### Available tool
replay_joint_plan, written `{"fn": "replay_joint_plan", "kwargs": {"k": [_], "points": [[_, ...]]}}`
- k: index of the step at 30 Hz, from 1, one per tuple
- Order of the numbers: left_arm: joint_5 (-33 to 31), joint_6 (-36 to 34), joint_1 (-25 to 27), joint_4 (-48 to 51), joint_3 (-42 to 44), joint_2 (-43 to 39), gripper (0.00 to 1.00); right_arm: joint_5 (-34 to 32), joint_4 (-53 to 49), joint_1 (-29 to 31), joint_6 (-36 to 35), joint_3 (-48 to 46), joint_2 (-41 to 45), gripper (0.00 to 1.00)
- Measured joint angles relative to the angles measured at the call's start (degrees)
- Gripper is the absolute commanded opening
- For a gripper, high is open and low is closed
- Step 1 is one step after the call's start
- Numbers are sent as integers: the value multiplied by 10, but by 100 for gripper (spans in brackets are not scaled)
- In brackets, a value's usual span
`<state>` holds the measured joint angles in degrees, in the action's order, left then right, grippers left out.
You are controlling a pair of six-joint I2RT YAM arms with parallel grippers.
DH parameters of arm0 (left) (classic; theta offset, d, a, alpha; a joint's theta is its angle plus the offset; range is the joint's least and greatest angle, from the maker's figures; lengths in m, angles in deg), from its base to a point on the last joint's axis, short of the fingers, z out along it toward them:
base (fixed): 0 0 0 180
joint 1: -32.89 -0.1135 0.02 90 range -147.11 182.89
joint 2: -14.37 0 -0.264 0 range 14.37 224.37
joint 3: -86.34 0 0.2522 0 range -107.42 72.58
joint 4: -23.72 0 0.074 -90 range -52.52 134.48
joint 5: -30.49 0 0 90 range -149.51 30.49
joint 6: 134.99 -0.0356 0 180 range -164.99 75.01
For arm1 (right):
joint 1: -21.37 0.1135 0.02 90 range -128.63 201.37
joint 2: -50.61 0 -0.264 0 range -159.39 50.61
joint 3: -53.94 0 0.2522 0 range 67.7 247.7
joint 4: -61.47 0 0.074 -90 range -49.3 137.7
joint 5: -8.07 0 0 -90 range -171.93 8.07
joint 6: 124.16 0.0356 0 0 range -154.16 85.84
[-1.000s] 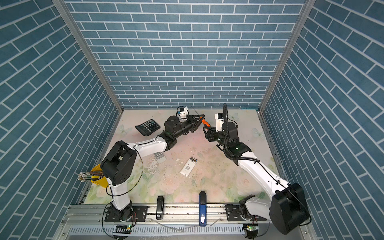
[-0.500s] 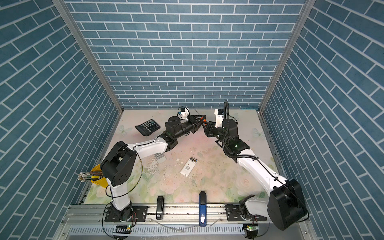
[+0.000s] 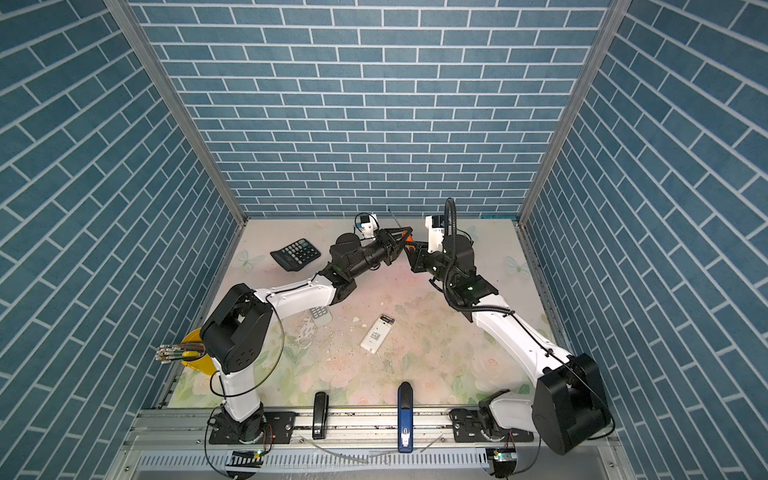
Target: Unload the batteries from the remote control
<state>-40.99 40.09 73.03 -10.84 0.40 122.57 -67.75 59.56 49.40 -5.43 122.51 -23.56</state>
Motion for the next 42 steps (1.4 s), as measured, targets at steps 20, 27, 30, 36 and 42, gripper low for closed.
{"fn": "replay_joint_plan", "kwargs": {"k": [20,27,30,36,42], "points": [[-18,7,7,-29,30,-7,0,6,-16,1,-2,0,5,3],[-22,10,9,-35,54,-15,10,16,-43,2,-5,0,8,0],[-19,9,10,-31,66,-20,27,17,-88,2,-12,11,12,0],[-14,-55,4,1,114,-74,45,-17,-229,-10,-23,56,55,0],[-25,-107,-22,23,173,-123,47,-17,-403,-19,-22,127,92,0]]}}
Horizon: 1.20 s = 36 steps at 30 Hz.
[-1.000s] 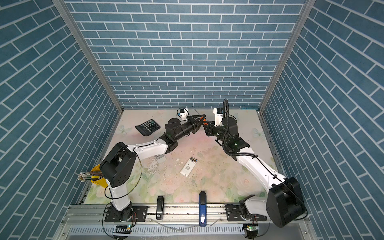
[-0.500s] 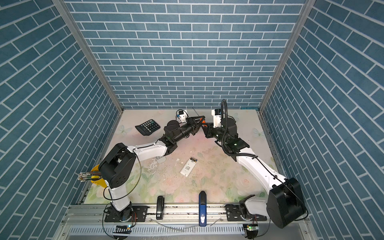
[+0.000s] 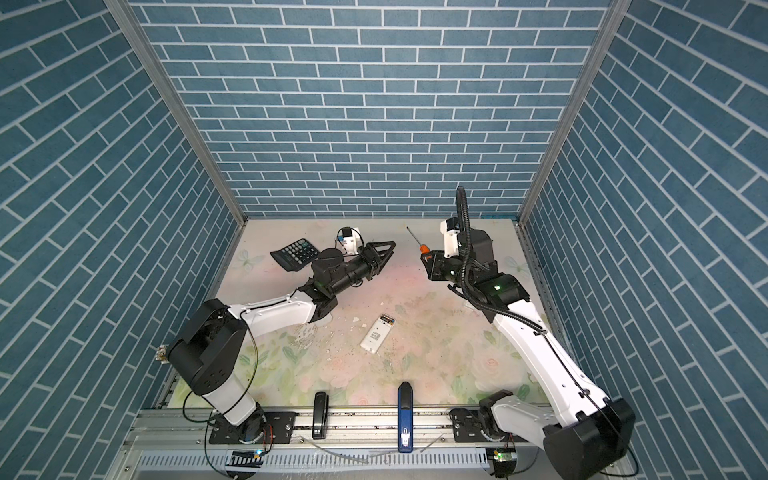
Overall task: Unload the batteries from the remote control
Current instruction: 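Grasp the white remote with the left gripper while the right carries the screwdriver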
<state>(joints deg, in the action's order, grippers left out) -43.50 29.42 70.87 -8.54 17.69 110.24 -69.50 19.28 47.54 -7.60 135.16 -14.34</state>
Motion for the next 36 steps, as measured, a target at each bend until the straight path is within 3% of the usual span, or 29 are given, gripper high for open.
{"fn": "replay_joint_plan", "kwargs": {"k": [9,14,18,21,24,28,36], "points": [[-6,-83,-26,109,58,-77,48,67,-222,-3,10,56,-1,0],[-8,-170,-28,238,58,-124,50,92,-304,-4,25,101,-14,0],[-17,-249,-20,355,55,-153,58,104,-352,-4,43,115,-25,0],[-35,-308,-1,442,53,-163,66,109,-381,-4,52,118,-39,0],[-70,-370,41,526,44,-162,83,113,-400,-4,58,118,-59,0],[-100,-428,94,608,16,-143,85,118,-410,-4,63,125,-88,0],[-134,-493,125,688,-17,-78,85,118,-416,-4,68,135,-114,0]]}}
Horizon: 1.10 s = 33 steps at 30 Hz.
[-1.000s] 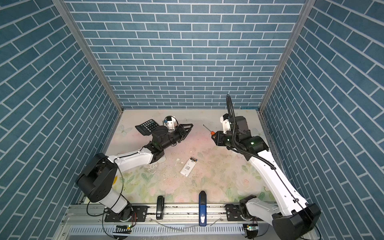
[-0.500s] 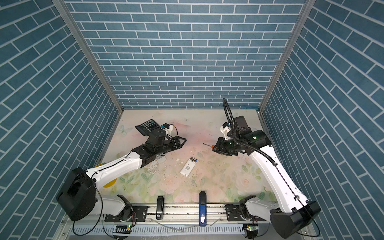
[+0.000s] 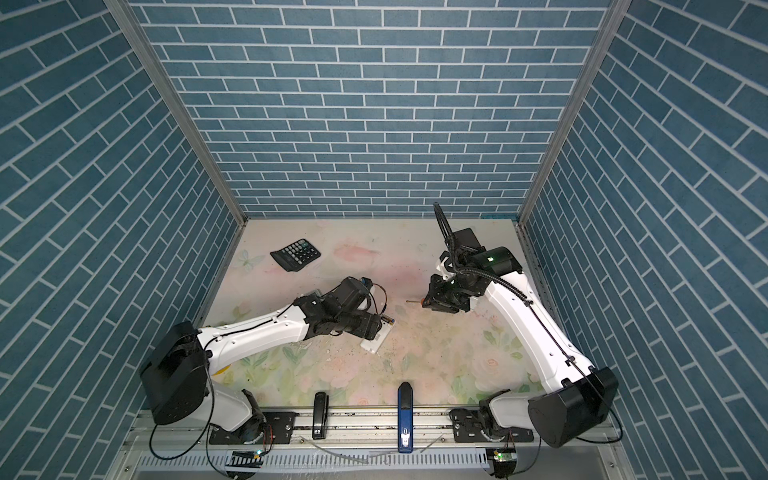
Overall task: Unload the batteries from the remote control
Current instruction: 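Grasp the white remote with the left gripper while the right carries the screwdriver, then bring the screwdriver tip with the right gripper toward the battery compartment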
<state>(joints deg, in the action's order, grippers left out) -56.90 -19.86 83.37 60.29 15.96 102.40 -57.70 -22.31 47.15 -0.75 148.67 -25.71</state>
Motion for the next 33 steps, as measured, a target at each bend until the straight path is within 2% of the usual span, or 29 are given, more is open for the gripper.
{"fn": "replay_joint_plan", "kwargs": {"k": [9,27,33], "points": [[-16,-46,28,7,0,64,85,1,5,0,25,0,-18,0],[-16,-95,31,-38,2,120,84,39,63,-2,72,-57,-45,0],[-18,-103,31,-48,7,120,77,46,81,-2,78,-81,-47,0]]}}
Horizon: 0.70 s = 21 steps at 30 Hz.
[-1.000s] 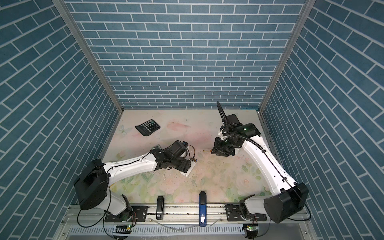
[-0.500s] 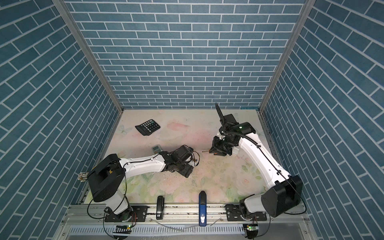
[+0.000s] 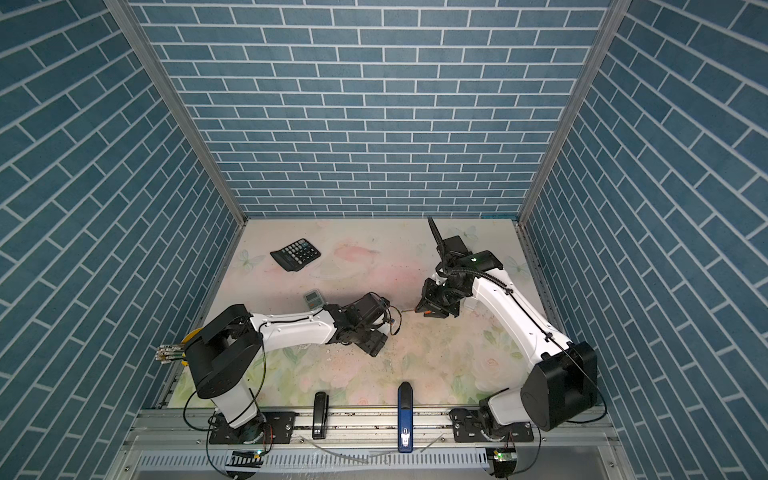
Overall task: Unload the batteries from the remote control
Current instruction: 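Bring the screwdriver tip with the right gripper toward the battery compartment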
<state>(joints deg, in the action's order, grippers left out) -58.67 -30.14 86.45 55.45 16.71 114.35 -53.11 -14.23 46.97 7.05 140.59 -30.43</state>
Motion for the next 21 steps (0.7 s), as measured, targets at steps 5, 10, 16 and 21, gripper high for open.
{"fn": "replay_joint_plan", "kwargs": {"k": [5,10,16,21], "points": [[-6,-5,0,-19,9,-1,71,6,12,0,5,-8,-11,0],[-7,-9,0,-37,19,-5,66,10,26,4,6,-11,-21,0],[-6,-9,0,-50,26,-8,63,12,42,11,14,-27,-24,0],[-6,-9,0,-54,27,-8,62,15,46,20,25,-38,-27,0]]}}
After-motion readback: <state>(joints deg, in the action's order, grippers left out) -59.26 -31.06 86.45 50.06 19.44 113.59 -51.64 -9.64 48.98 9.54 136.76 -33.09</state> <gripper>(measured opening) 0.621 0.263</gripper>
